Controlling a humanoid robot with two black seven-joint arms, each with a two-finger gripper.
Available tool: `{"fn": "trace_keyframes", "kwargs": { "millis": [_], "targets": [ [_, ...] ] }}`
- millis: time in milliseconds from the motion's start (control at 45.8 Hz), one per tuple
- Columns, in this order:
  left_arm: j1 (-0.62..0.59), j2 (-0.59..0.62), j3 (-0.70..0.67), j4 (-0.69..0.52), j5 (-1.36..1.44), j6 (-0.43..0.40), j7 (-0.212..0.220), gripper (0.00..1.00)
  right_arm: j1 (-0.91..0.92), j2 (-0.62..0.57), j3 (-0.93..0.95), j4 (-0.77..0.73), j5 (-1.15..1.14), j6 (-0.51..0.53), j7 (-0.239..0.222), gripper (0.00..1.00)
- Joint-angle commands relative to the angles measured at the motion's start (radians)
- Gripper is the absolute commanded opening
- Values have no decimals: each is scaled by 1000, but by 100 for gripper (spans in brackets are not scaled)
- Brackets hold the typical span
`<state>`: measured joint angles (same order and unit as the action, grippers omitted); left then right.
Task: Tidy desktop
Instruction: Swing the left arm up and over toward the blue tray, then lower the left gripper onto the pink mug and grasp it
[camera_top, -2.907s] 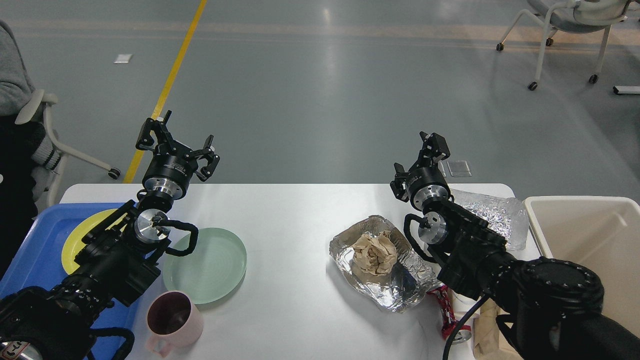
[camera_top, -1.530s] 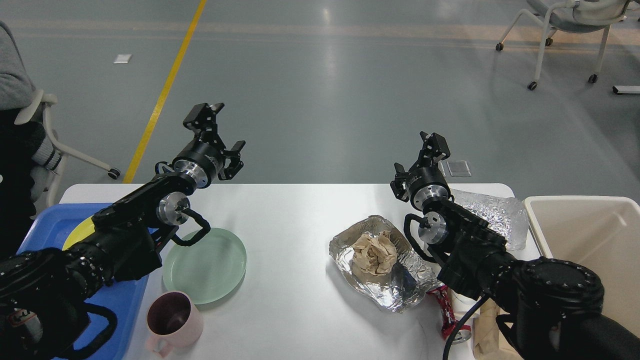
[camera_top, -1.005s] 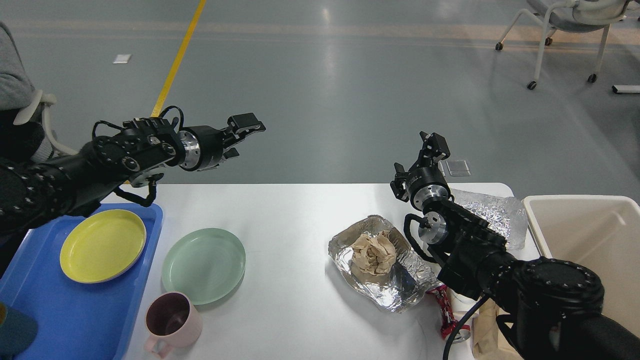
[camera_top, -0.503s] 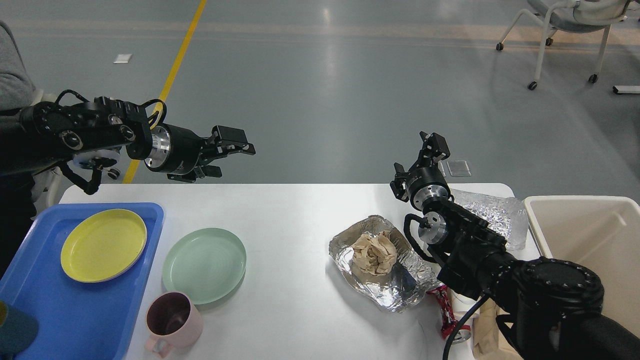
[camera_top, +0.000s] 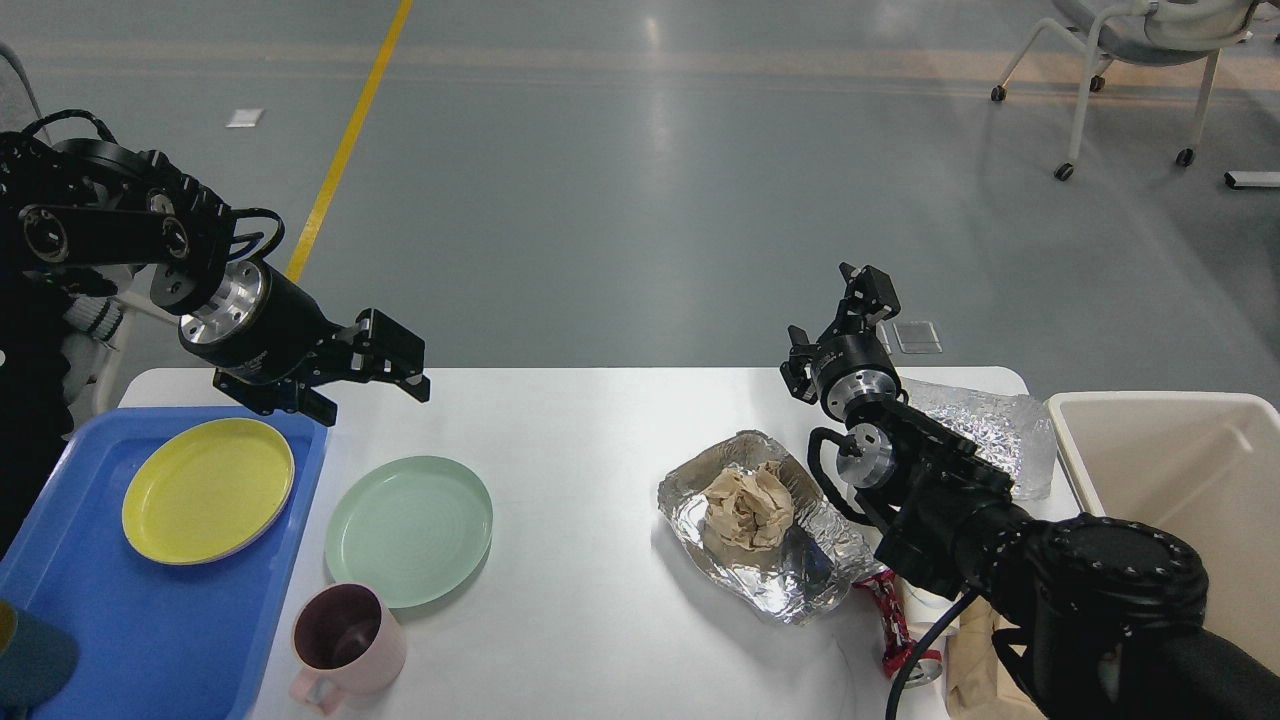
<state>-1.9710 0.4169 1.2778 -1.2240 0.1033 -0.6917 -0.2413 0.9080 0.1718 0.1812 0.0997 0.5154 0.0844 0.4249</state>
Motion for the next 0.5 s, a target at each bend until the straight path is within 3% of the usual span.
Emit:
{"fn": "trace_keyframes", "kwargs": {
  "millis": [0, 219, 481],
  "targets": [
    [-80, 0, 12, -109, 64, -43, 0, 100, 0, 0, 0, 0, 0, 0, 0, 100],
    [-210, -6, 72, -314, 107, -94, 5, 100, 0, 0, 0, 0, 0, 0, 0, 100],
    [-273, 0, 136, -425, 232, -82, 10, 100, 0, 0, 0, 0, 0, 0, 0, 100]
  ]
}}
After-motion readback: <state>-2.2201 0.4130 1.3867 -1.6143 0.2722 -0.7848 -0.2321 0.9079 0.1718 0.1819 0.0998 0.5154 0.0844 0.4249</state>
